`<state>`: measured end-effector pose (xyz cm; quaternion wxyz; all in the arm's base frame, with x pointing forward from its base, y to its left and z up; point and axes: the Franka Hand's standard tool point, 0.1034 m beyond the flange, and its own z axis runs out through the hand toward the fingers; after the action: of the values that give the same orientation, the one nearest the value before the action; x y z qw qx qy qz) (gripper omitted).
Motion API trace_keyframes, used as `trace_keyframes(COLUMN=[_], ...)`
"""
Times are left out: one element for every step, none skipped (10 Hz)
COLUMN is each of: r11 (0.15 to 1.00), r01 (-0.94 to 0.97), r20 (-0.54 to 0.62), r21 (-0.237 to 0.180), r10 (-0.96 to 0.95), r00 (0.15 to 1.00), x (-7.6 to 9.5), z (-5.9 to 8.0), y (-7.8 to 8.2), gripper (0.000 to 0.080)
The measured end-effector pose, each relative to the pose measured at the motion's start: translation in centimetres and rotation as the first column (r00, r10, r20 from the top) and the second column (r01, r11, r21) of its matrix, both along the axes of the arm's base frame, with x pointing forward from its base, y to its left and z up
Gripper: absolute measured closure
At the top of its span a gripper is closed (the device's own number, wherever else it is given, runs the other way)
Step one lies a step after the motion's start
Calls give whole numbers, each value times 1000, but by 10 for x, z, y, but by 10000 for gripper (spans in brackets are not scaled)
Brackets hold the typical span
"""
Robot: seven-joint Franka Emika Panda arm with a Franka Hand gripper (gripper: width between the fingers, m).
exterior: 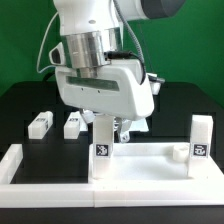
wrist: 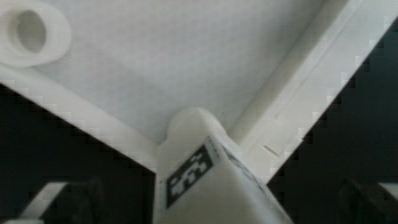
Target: Assemble desk
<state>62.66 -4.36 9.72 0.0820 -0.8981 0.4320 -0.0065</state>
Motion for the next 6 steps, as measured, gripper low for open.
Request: trace_keyframes(r11=[995, 973, 975, 983, 983, 991], r01=[-95, -226, -215, -176, -180, -129], r20=[13, 32, 30, 25, 26, 21], r21=[-12, -51, -50, -45, -46, -39], r10=[95, 228, 217, 177, 182, 130], r00=[995, 973, 976, 984, 983, 991], x=[0, 3, 3, 2, 2, 2], z=[0, 2, 1, 1, 1, 1], y=[0, -2, -2, -3, -3, -2], gripper=[150, 150, 150, 150, 284, 284])
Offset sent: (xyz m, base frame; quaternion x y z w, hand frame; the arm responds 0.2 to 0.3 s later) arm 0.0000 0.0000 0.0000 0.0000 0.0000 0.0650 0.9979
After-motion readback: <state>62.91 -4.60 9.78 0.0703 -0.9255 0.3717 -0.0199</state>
